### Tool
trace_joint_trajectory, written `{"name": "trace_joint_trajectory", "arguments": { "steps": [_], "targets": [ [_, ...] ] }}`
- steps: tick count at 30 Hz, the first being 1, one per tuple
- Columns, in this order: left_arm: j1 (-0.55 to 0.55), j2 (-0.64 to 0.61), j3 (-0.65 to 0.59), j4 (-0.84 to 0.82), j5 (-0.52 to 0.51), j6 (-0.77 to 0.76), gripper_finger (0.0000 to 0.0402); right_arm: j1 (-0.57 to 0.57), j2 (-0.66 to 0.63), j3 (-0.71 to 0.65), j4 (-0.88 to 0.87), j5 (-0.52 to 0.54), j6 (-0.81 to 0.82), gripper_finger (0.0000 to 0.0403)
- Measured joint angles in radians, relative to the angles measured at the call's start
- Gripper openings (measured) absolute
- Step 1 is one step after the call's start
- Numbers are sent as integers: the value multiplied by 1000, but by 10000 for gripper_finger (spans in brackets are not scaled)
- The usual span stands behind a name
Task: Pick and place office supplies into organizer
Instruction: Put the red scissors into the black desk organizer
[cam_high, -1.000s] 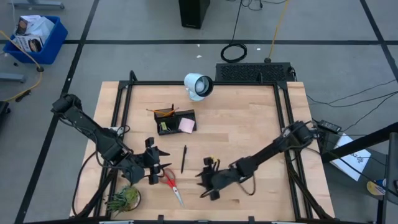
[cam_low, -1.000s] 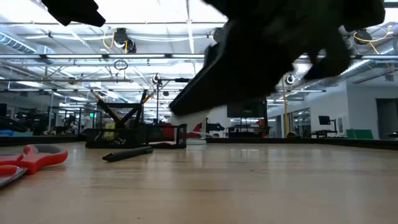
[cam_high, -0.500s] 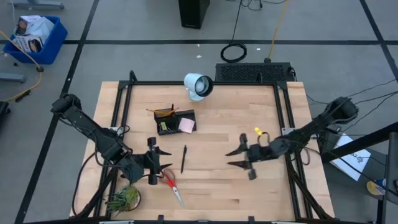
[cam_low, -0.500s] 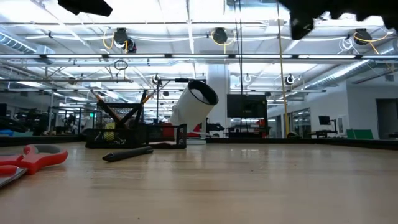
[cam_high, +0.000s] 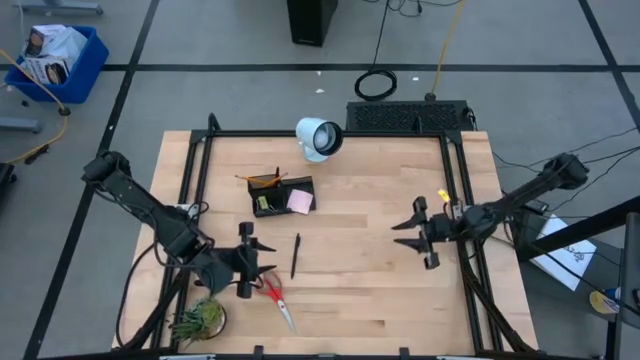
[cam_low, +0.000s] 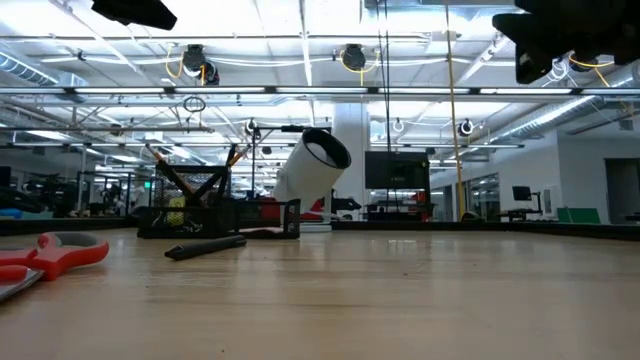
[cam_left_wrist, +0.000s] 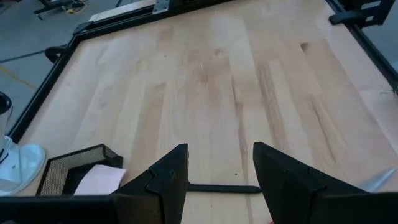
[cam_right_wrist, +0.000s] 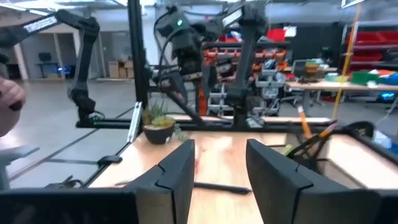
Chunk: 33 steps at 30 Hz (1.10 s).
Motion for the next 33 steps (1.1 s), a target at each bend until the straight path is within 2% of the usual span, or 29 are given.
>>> {"name": "trace_joint_trajectory", "arguments": {
  "steps": [6, 10, 13, 16, 18, 21, 23, 26, 33],
  "targets": [
    [29, 0, 0, -53, 67, 106, 186, -26, -271, 0, -173, 9, -83, 136],
    [43, 0, 0, -105, 49, 197, 186, -25, -391, 1, -247, 117, -136, 135],
    [47, 0, 0, -161, 67, 300, 186, -25, -433, 0, -258, 227, -151, 133],
    [44, 0, -1, -215, 120, 327, 186, -25, -444, 1, -253, 304, -151, 134],
    [40, 1, -1, -212, 176, 369, 186, -25, -444, 1, -257, 328, -151, 136],
    [39, 17, -1, -201, 288, 535, 186, -25, -444, 1, -256, 340, -150, 136],
    [41, 19, -2, -189, 307, 587, 186, -25, -444, 1, -257, 340, -150, 135],
    [60, 18, -1, -172, 283, 504, 186, -25, -444, 1, -258, 340, -150, 133],
    [62, 70, -1, -166, 311, 378, 186, -25, -444, 1, -257, 340, -150, 136]
  ]
}}
